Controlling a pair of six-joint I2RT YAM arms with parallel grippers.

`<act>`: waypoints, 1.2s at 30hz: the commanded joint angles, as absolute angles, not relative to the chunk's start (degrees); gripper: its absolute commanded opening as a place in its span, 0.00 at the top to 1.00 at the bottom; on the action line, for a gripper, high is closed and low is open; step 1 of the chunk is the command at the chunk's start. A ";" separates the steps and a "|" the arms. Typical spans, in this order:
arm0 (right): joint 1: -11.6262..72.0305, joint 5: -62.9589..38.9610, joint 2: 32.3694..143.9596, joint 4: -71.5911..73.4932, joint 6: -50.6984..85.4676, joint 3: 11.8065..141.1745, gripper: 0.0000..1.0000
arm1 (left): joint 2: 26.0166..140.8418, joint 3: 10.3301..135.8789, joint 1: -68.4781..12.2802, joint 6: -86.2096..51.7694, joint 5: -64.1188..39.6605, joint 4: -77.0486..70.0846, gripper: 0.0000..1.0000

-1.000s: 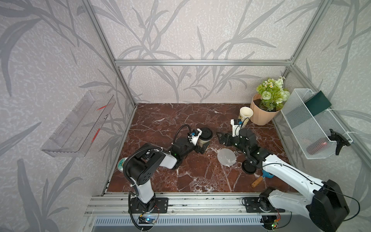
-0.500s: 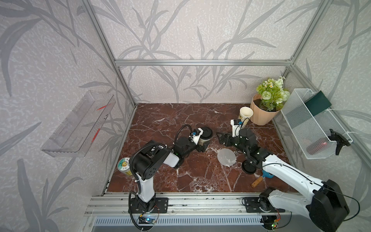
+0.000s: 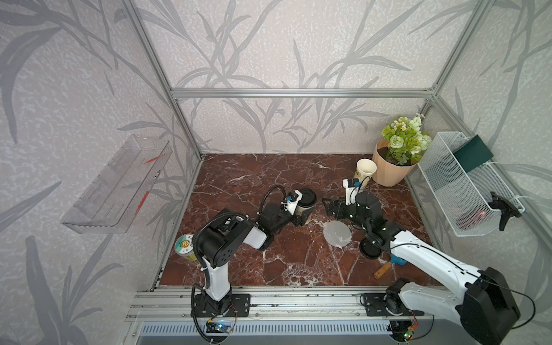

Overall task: Put the leak-proof paper on the milk tea cups
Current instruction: Move the cup to the center of the board.

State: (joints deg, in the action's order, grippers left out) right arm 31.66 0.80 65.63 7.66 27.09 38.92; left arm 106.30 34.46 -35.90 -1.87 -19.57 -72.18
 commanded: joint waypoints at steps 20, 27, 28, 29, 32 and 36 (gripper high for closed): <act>30.74 0.70 64.82 9.40 26.17 37.36 0.12 | 100.32 34.52 -23.93 2.84 -13.71 -73.43 0.18; 30.13 0.27 65.53 9.83 26.39 36.61 0.12 | 102.52 39.26 -17.84 4.47 -8.31 -70.34 0.15; 29.95 0.18 65.57 9.76 26.37 36.50 0.12 | 103.00 40.18 -16.46 4.32 -8.83 -69.59 0.15; 29.88 0.10 65.48 9.74 26.31 36.35 0.12 | 103.57 40.90 -15.45 4.07 -8.80 -69.21 0.15; 29.47 0.09 65.30 9.49 26.19 35.81 0.12 | 105.83 42.18 -11.55 1.12 -9.87 -70.66 0.16; 28.75 -0.17 65.25 9.49 26.11 35.34 0.12 | 109.33 41.83 -9.14 -2.40 -12.87 -75.22 0.19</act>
State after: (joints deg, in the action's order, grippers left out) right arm 29.30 0.27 65.65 8.71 26.70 36.16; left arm 107.13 41.91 -9.76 -0.25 -10.72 -71.05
